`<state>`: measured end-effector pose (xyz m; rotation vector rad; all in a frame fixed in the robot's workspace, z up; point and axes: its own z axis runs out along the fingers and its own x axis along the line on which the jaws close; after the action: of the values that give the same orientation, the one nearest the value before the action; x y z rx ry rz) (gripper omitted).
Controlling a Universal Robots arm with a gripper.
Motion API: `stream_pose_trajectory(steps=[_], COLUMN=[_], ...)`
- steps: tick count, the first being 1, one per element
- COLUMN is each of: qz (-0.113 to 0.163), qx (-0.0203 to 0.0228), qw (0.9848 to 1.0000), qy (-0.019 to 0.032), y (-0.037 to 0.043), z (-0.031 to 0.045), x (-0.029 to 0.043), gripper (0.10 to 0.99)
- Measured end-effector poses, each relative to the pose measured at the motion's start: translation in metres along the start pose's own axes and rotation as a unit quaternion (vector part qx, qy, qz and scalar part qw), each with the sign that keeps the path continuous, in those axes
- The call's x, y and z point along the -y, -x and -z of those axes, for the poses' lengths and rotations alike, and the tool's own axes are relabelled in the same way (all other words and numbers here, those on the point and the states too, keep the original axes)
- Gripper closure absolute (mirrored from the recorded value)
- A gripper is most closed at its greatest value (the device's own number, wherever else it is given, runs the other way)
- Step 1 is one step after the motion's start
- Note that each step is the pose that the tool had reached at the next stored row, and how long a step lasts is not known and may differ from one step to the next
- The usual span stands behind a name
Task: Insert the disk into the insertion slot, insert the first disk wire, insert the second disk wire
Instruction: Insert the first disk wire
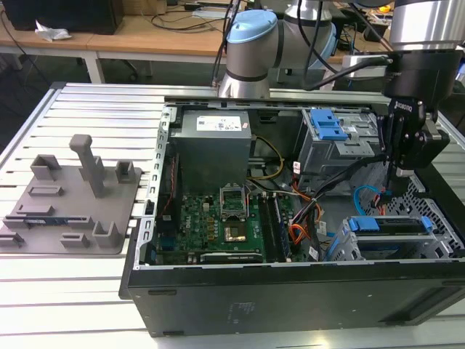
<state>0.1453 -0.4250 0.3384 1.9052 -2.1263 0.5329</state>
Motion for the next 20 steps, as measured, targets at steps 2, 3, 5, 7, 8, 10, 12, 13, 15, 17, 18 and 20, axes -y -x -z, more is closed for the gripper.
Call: stream_pose_trajectory(steps=[2, 3, 5, 7, 8, 10, 12, 13, 15, 17, 18, 20], qz=[0.0, 0.0, 0.0, 0.0, 0.0, 0.006, 0.014, 0.019, 0.023, 0.023, 0.023, 0.022], qx=[0.0, 0.0, 0.0, 0.0, 0.0001, -0.0014, -0.0032, -0.0041, -0.0017, 0.0089, 0.0158, 0.0405], qw=[1.0, 1.0, 1.0, 1.0, 1.0, 0.9999, 0.9994, 0.999, 0.9985, 0.9984, 0.9983, 0.9974], qy=[0.0, 0.0, 0.0, 0.0, 0.0002, 0.0138, 0.0313, 0.0407, 0.0499, 0.0512, 0.0519, 0.0543], y=[0.0001, 0.0001, 0.0002, 0.0002, 0.0002, 0.0011, 0.002, 0.0025, 0.0006, -0.0023, -0.0035, -0.0087], z=[-0.0002, -0.0003, -0.0003, -0.0003, -0.0004, -0.0009, -0.0014, -0.0017, -0.003, -0.0043, -0.005, -0.0068], x=[0.0, -0.0001, -0.0001, 0.0, 0.0002, 0.0072, 0.0147, 0.0186, 0.023, 0.0234, 0.0235, 0.024], gripper=[0.922, 0.922, 0.922, 0.922, 0.922, 0.922, 0.922, 0.922, 0.922, 0.922, 0.922, 0.922])
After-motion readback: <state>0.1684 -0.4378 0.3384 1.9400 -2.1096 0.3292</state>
